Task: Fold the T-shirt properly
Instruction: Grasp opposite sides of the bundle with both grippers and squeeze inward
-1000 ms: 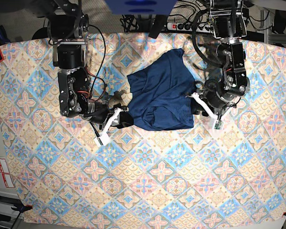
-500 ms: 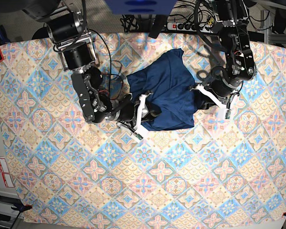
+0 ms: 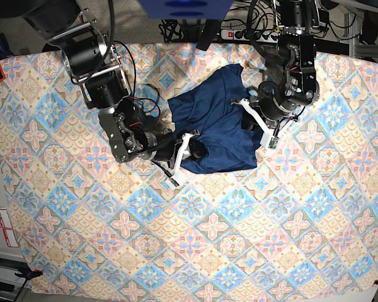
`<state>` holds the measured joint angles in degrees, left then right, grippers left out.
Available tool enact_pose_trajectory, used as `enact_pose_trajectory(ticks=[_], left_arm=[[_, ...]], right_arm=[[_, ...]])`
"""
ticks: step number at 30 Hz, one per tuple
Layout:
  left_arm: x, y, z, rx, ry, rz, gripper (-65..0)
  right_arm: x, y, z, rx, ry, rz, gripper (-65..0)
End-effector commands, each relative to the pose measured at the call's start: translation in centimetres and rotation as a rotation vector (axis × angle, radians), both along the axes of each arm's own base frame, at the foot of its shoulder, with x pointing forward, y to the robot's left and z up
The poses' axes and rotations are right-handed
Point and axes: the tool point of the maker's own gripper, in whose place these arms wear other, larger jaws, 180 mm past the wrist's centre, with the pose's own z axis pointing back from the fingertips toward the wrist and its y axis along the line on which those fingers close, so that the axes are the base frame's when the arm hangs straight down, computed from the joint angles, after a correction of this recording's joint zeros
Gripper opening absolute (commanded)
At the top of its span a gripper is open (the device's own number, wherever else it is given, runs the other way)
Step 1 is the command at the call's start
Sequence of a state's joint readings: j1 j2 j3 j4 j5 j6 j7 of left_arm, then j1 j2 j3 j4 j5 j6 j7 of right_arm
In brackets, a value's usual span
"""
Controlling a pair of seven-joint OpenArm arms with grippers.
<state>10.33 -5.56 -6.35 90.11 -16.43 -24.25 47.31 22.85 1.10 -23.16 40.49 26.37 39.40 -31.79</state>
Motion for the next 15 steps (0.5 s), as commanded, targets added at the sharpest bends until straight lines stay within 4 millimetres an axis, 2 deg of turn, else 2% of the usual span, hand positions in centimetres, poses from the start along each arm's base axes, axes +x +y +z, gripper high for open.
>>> enact_pose_trajectory(ticks=[1, 8, 13, 15], left_arm=[[0.7, 0.1, 0.7, 0.023, -0.036, -0.016, -60.5], [0.1, -1.0, -0.1, 0.079, -0.016, -0.080, -60.5], [-0.8, -0.5, -1.9, 0.107, 0.036, -0.081, -60.5], [-0.9, -0.4, -2.0, 0.107, 0.041, -0.079, -60.6]], right_arm=[[2.7, 0.3, 2.6, 0.053, -0.075, -0.027, -54.3], [5.5, 0.0, 4.4, 0.112, -0.144, -0.097, -54.3], [6.6, -0.3, 5.4, 0.115, -0.174, -0.103, -54.3], [7.1, -1.2, 5.7, 0.107, -0.182, -0.116, -54.4]])
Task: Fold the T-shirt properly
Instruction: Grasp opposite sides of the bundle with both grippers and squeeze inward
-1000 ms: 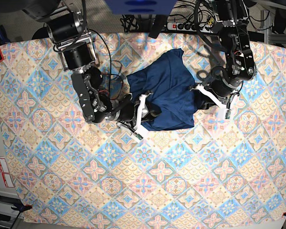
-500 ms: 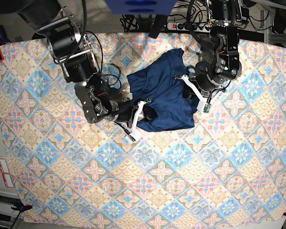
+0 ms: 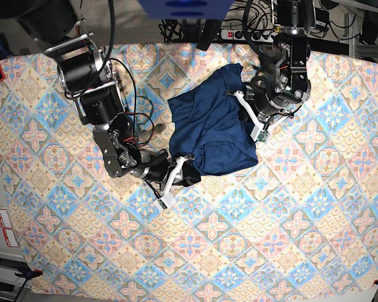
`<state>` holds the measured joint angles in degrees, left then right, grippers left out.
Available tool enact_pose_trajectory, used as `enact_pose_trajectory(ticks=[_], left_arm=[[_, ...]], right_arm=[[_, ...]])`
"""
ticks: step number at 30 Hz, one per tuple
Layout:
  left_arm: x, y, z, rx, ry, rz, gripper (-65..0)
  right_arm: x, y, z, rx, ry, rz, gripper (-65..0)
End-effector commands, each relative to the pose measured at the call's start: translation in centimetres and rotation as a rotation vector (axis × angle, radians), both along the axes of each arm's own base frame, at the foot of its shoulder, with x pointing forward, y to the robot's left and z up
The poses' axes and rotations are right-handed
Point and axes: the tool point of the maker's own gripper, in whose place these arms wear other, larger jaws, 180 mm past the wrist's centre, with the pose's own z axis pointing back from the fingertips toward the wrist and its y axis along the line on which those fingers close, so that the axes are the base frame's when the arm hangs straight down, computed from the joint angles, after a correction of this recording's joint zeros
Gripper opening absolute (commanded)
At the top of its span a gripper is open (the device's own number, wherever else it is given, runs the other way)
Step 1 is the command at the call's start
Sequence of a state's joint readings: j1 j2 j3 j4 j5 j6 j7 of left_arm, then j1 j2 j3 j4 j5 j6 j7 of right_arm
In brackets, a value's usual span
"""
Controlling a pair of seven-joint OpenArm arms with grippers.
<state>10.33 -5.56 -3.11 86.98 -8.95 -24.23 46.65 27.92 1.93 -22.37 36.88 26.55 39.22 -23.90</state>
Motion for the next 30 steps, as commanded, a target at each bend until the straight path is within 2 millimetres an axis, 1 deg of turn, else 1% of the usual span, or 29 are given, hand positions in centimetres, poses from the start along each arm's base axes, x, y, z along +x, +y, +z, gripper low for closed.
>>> enact_pose_trajectory(ticks=[1, 3, 4, 5, 6, 7, 9, 11, 12, 15, 17, 20, 24, 26, 28, 29, 30], left_arm=[[0.6, 0.0, 0.5, -0.003, -0.021, -0.004, -60.6], [0.6, 0.0, 0.5, -0.003, -0.021, -0.004, -60.6], [0.6, 0.0, 0.5, -0.004, -0.022, -0.002, -60.6], [0.6, -0.1, 0.5, -0.006, -0.022, -0.003, -60.6], [1.1, -0.1, 0.8, -0.005, -0.033, -0.005, -60.6], [1.9, -0.1, 1.2, -0.004, -0.049, -0.006, -60.6], [2.8, -0.1, 1.1, -0.007, -0.048, -0.003, -60.6], [4.5, -0.2, 1.0, -0.013, -0.048, 0.001, -60.6], [5.0, -0.2, 0.8, -0.015, -0.042, 0.002, -60.6], [6.9, -1.9, 0.4, -0.034, -0.030, -0.031, -60.6], [8.3, -2.6, 1.2, -0.034, -0.055, -0.055, -60.6], [9.8, -4.9, 2.4, -0.058, -0.120, -0.099, -60.6], [10.8, -6.0, 2.8, -0.068, -0.133, -0.127, -60.6], [11.1, -5.9, 3.8, -0.071, -0.162, -0.123, -60.6], [10.5, -6.0, 4.7, -0.072, -0.196, -0.127, -60.6], [10.3, -5.5, 5.4, -0.063, -0.219, -0.124, -60.6], [10.0, -4.3, 5.8, -0.047, -0.235, -0.108, -60.6]], right_arm=[[2.3, -0.3, 3.0, 0.048, -0.079, -0.025, -54.4], [3.5, -1.0, 4.8, 0.064, -0.123, -0.049, -54.4], [3.8, -1.5, 5.5, 0.070, -0.137, -0.062, -54.4], [3.3, -2.1, 5.1, 0.072, -0.125, -0.080, -54.4], [2.9, -3.0, 5.0, 0.071, -0.118, -0.100, -54.4], [2.7, -3.7, 5.1, 0.070, -0.119, -0.116, -54.4], [2.5, -4.7, 5.7, 0.063, -0.129, -0.134, -54.4], [1.1, -5.6, 4.7, 0.038, -0.097, -0.142, -54.4], [0.5, -5.9, 4.2, 0.029, -0.082, -0.144, -54.4], [-1.6, -7.2, 3.1, -0.019, -0.056, -0.133, -54.4], [-2.7, -7.6, 2.8, -0.048, -0.048, -0.117, -54.4], [-4.2, -7.5, 2.6, -0.070, -0.044, -0.097, -54.4], [-5.4, -7.4, 3.2, -0.086, -0.064, -0.079, -54.4], [-5.6, -7.2, 3.8, -0.099, -0.079, -0.062, -54.4], [-6.0, -6.2, 4.4, -0.117, -0.099, -0.018, -54.4], [-6.2, -5.6, 4.9, -0.125, -0.112, 0.008, -54.4], [-6.4, -4.8, 5.2, -0.132, -0.125, 0.038, -54.4]])
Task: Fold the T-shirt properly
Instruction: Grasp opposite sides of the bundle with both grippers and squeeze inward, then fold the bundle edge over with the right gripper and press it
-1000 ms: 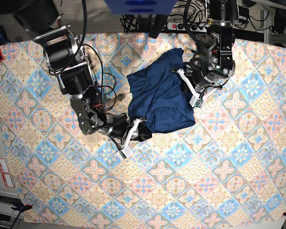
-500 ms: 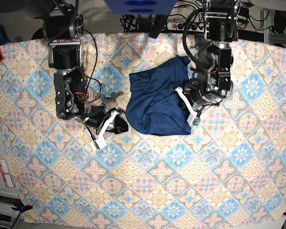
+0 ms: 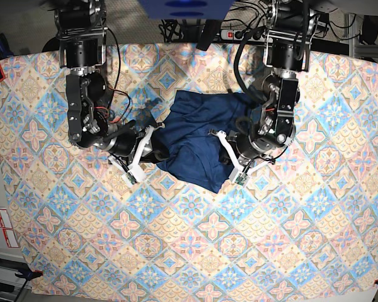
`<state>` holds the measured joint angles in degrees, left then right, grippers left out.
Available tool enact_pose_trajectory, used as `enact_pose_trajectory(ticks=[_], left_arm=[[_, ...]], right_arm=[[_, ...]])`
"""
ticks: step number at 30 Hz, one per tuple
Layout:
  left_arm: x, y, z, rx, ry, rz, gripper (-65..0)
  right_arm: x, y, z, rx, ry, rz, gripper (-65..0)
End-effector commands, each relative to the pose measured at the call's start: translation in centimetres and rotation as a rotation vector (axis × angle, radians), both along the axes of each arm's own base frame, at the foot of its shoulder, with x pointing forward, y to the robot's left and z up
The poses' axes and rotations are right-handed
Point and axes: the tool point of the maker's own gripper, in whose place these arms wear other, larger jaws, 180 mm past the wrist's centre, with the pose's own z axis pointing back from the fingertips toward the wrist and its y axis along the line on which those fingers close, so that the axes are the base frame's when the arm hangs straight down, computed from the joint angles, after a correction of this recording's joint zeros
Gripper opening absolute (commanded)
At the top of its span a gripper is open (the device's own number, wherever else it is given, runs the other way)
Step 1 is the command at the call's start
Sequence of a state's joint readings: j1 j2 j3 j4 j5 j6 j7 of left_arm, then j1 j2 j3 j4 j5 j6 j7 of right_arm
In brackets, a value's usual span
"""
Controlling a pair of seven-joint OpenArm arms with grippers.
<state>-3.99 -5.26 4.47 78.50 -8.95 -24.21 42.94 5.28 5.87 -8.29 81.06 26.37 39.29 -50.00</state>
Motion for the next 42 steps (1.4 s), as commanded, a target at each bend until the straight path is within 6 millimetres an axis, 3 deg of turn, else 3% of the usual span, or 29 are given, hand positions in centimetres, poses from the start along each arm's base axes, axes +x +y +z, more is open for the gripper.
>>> enact_pose_trajectory(ticks=[1, 7, 12, 16, 23, 27, 31, 37, 42], left_arm=[[1.2, 1.3, 3.2, -0.004, -0.102, 0.023, -60.6], [-0.8, 10.4, 6.1, 0.049, -0.161, 0.268, -60.6], [-2.9, 15.5, 6.7, 0.089, -0.166, 0.404, -60.6], [-4.0, 17.0, 6.9, 0.088, -0.168, 0.473, -60.6], [-4.3, 17.5, 7.5, 0.098, -0.182, 0.483, -60.6], [-4.3, 17.4, 7.5, 0.089, -0.184, 0.483, -60.6], [-4.6, 17.0, 7.5, 0.047, -0.181, 0.485, -60.6], [-4.7, 16.8, 7.4, 0.032, -0.179, 0.485, -60.6], [-4.5, 16.7, 7.5, 0.029, -0.183, 0.484, -60.6]], right_arm=[[0.6, 1.6, 2.0, 0.035, -0.059, 0.044, -54.4], [-2.1, 8.5, 4.1, 0.030, -0.122, 0.284, -54.4], [-5.3, 14.4, 4.1, 0.079, -0.099, 0.429, -54.4], [-6.9, 17.5, 3.9, 0.124, -0.057, 0.473, -54.4], [-7.9, 19.8, -0.1, 0.164, 0.114, 0.449, -54.6], [-6.8, 19.5, -1.4, 0.206, 0.139, 0.389, -58.6], [-6.0, 16.8, -3.6, 0.173, 0.162, 0.341, -59.7], [-2.8, 10.5, -5.1, 0.145, 0.168, 0.178, -59.8], [-2.4, 5.8, -6.7, 0.126, 0.197, 0.061, -59.8]])
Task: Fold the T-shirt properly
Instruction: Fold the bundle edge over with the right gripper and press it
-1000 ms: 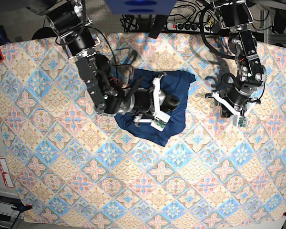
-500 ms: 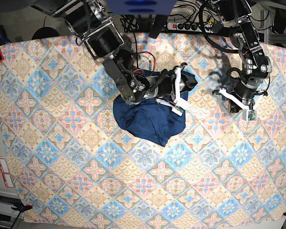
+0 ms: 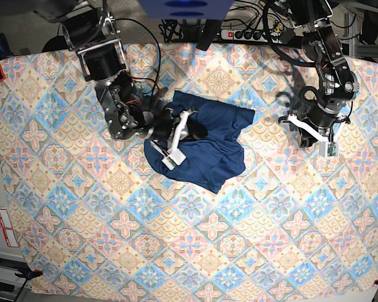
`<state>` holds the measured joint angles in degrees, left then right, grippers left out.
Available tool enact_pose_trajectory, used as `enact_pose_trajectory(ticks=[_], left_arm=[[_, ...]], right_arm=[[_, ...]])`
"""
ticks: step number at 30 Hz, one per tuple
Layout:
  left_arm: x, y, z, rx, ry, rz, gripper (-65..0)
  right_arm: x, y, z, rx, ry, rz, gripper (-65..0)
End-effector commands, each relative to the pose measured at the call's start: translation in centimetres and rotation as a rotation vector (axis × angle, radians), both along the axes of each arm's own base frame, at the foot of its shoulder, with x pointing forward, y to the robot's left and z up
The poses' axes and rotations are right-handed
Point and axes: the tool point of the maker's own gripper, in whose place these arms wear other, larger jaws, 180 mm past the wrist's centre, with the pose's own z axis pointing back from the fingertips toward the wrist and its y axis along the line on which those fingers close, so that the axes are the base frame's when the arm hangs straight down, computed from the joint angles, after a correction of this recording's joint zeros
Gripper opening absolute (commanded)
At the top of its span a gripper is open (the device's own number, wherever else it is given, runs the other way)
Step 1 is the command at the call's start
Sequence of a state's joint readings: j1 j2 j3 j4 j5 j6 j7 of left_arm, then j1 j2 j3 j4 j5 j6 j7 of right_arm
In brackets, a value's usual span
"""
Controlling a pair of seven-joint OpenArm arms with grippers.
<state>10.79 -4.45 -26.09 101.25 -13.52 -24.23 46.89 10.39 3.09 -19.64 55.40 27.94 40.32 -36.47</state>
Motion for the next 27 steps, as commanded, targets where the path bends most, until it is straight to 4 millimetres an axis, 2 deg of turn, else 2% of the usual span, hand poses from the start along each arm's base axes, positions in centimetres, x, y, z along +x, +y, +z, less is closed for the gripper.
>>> enact_pose_trajectory(ticks=[1, 5, 7, 9, 12, 17, 21, 24, 27], left_arm=[[0.9, 0.1, 1.5, 0.007, -0.057, -0.005, -60.6], [1.0, 0.1, 1.5, 0.006, -0.058, -0.006, -60.6], [1.0, 0.1, 1.5, 0.006, -0.057, -0.006, -60.6], [1.0, 0.1, 1.5, 0.006, -0.057, -0.006, -60.6], [1.0, 0.1, 1.5, 0.006, -0.057, -0.006, -60.6], [1.0, 0.0, 1.4, 0.005, -0.055, -0.007, -60.6], [0.9, 0.0, 1.3, 0.004, -0.054, -0.007, -60.6], [0.8, 0.0, 1.3, 0.004, -0.052, -0.007, -60.6], [0.8, 0.0, 1.3, 0.004, -0.051, -0.007, -60.6]], right_arm=[[1.0, -1.1, 0.3, -0.023, -0.017, -0.013, -59.8], [1.2, -3.0, -0.1, -0.053, -0.015, -0.032, -59.8], [1.3, -3.0, 0.0, -0.052, -0.020, -0.031, -59.8], [0.5, -3.0, -0.4, -0.050, -0.005, -0.031, -59.8], [0.3, -1.3, 0.5, -0.020, -0.024, -0.012, -59.8], [-2.4, 3.9, 0.9, -0.006, 0.010, 0.123, -59.8], [-3.9, 6.8, 1.4, 0.017, 0.013, 0.191, -59.8], [-4.5, 7.6, 1.5, 0.014, 0.006, 0.229, -59.8], [-3.8, 8.1, 2.6, 0.019, -0.033, 0.245, -59.8]])
